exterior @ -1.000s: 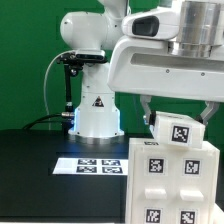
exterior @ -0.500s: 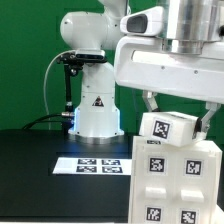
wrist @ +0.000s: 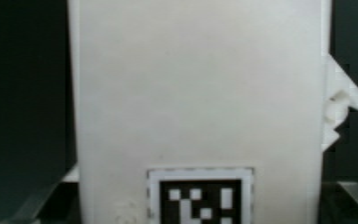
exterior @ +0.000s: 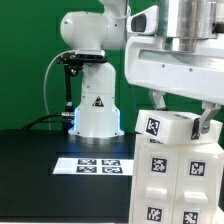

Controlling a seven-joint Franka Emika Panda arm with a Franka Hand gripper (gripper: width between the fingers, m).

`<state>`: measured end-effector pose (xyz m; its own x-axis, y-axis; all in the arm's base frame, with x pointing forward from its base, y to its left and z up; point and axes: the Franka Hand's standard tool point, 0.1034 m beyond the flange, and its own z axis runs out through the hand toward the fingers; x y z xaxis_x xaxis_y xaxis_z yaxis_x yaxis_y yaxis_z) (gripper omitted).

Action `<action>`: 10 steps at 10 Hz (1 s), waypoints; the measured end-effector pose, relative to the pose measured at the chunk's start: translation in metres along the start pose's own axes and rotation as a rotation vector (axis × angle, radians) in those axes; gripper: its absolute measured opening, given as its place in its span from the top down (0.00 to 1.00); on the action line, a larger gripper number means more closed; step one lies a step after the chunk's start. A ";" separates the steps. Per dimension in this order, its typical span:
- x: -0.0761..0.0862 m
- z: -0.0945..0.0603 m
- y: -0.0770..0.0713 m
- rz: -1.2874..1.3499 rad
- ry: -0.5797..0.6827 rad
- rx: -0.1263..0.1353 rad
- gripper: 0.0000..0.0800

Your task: Assemble cabinet

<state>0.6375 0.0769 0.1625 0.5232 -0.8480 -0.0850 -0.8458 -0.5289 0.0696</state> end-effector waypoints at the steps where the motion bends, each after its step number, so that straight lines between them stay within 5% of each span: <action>1: 0.000 0.000 -0.002 0.179 0.003 0.051 0.30; 2: -0.002 0.004 0.001 0.334 0.004 0.117 0.30; 5: 0.000 0.006 0.005 0.594 -0.041 0.240 0.30; 8: 0.000 0.007 0.004 0.666 -0.061 0.245 0.30; 9: -0.001 0.007 0.004 0.647 -0.060 0.243 0.20; 10: -0.003 0.003 0.006 0.518 -0.067 0.223 0.20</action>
Offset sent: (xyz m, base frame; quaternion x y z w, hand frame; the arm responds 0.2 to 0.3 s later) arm -0.0118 -0.0025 -0.0067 0.1232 -0.0226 0.3283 0.9362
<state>0.6311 0.0763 0.1607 0.0326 -0.9867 -0.1595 -0.9956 -0.0180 -0.0922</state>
